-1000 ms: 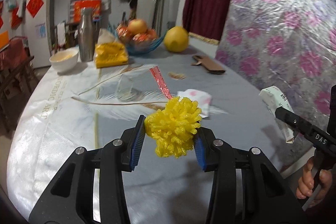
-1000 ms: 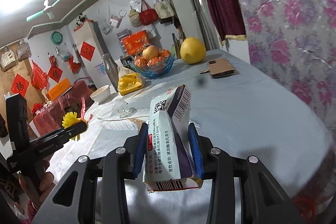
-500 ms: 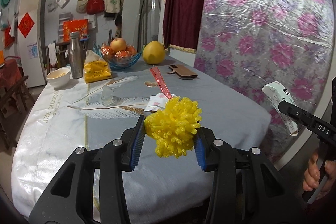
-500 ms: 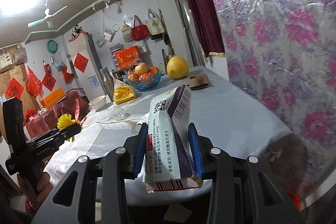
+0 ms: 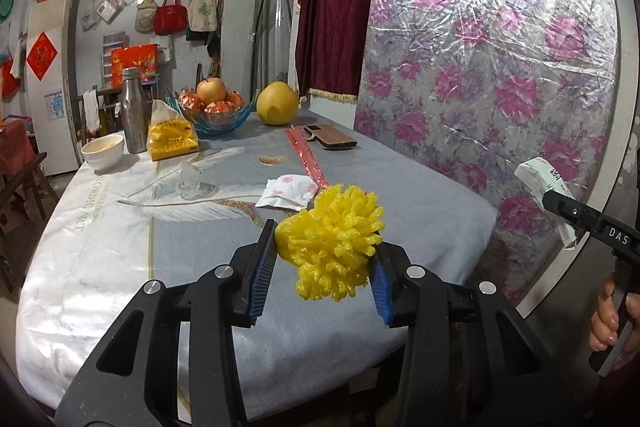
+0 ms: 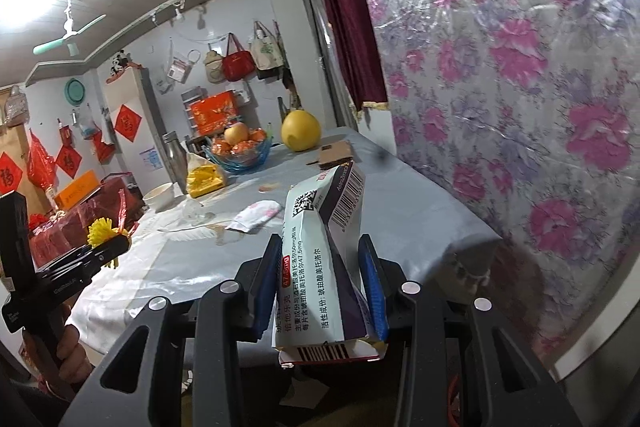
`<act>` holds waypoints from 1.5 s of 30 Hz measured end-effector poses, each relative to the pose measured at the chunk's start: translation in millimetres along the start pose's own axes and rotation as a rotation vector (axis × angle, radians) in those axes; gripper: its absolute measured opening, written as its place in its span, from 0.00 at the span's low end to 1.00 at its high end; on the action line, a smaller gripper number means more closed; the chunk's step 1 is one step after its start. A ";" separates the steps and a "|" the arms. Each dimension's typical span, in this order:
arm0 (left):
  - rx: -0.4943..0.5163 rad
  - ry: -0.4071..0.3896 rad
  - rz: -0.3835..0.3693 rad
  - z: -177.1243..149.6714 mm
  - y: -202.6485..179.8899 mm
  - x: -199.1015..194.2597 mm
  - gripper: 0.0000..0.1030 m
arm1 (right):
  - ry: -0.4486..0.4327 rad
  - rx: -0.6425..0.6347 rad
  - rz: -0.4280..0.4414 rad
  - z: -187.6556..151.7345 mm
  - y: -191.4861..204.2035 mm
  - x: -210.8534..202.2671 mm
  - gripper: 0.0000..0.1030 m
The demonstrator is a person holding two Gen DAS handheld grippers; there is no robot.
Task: Collect trash
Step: 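Carry the tube box and yellow mesh ball over the red wastebasket with both tools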
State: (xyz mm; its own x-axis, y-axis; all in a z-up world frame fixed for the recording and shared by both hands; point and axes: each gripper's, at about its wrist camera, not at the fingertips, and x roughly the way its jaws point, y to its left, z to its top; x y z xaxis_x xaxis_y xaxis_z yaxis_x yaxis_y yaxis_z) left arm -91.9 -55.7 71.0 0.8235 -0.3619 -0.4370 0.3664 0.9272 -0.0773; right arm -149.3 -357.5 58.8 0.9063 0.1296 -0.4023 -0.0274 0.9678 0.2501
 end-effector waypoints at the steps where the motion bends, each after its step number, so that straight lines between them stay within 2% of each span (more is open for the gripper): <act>1: 0.001 0.002 0.000 -0.8 -0.9 0.6 0.42 | 0.003 0.004 -0.004 -1.1 -2.8 0.2 0.37; 17: 0.068 0.083 -0.025 -15.7 -31.6 26.2 0.42 | 0.062 0.082 -0.073 -23.2 -56.2 10.5 0.37; 25: 0.103 0.133 -0.070 -17.5 -57.1 47.6 0.42 | 0.093 0.130 -0.110 -36.3 -94.8 16.7 0.37; 37: 0.209 0.208 -0.158 -17.6 -126.6 87.9 0.42 | 0.141 0.210 -0.159 -58.5 -161.3 13.9 0.37; 45: 0.289 0.264 -0.253 -29.0 -181.3 105.6 0.42 | 0.252 0.263 -0.232 -104.5 -210.3 26.6 0.38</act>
State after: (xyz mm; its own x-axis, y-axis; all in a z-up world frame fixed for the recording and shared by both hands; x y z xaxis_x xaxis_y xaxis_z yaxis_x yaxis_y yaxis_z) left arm -84.0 -259.2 12.9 0.5677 -0.5018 -0.6526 0.6782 0.7344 0.0252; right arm -163.5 -535.1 -96.5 0.7438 -0.0052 -0.6684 0.3034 0.8936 0.3307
